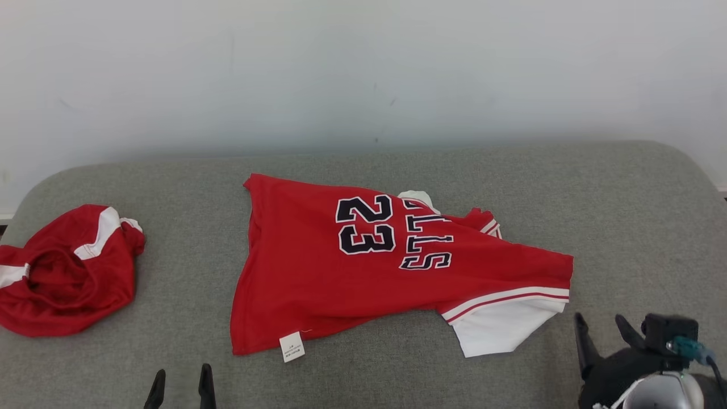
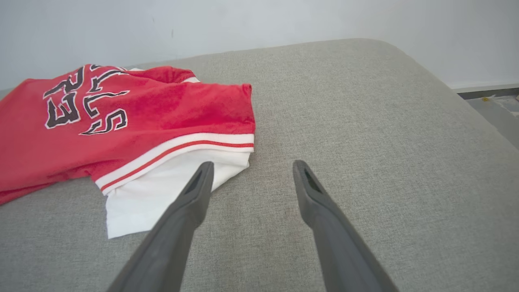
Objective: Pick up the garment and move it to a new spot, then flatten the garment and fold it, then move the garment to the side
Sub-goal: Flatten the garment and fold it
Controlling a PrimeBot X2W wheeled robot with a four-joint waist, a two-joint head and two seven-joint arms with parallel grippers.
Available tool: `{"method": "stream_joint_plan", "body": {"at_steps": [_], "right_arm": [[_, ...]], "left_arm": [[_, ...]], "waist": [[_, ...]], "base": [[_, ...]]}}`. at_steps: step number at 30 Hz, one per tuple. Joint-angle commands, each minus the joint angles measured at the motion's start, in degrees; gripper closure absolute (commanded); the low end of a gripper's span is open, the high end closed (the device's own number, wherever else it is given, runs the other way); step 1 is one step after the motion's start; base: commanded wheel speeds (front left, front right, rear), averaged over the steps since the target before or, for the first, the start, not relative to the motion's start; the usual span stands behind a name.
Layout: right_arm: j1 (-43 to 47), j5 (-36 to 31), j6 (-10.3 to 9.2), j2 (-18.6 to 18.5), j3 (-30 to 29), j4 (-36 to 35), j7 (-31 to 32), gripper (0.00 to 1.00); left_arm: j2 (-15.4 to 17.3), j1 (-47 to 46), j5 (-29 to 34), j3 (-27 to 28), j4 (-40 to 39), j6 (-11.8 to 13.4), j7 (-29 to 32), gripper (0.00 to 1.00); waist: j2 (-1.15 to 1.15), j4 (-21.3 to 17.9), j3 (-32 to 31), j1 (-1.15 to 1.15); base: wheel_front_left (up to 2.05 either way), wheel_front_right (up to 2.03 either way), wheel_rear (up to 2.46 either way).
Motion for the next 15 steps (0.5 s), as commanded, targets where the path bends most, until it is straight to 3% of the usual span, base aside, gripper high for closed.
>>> {"method": "stream_joint_plan", "body": {"at_steps": [1, 7, 15], "right_arm": [[-1.8, -0.2, 0.05, -0.7, -0.1, 1.2, 0.6, 0.0], [-9.0, -1.3, 0.05, -2.0, -0.9, 10.1, 4.0, 0.0], [-13.8, -1.3, 0.05, -2.5, 1.2, 18.5, 2.2, 0.0]], "left_arm": [[-0.3, -0.5, 0.5, 0.1, -0.2, -0.1, -0.2, 0.0], [-0.5, -2.1, 0.9, 0.2, -0.2, -0.8, -0.2, 0.0], [-0.5, -3.7, 1.7, 1.3, -0.9, -0.9, -0.2, 0.0]], "waist": [[0.0, 0.0, 0.7, 0.0], [0.0, 0.6, 2.9, 0.0], [0.0, 1.8, 4.7, 0.0]], "base": [[0.0, 0.0, 0.0], [0.0, 0.0, 0.0], [0.0, 0.0, 0.0]]}}
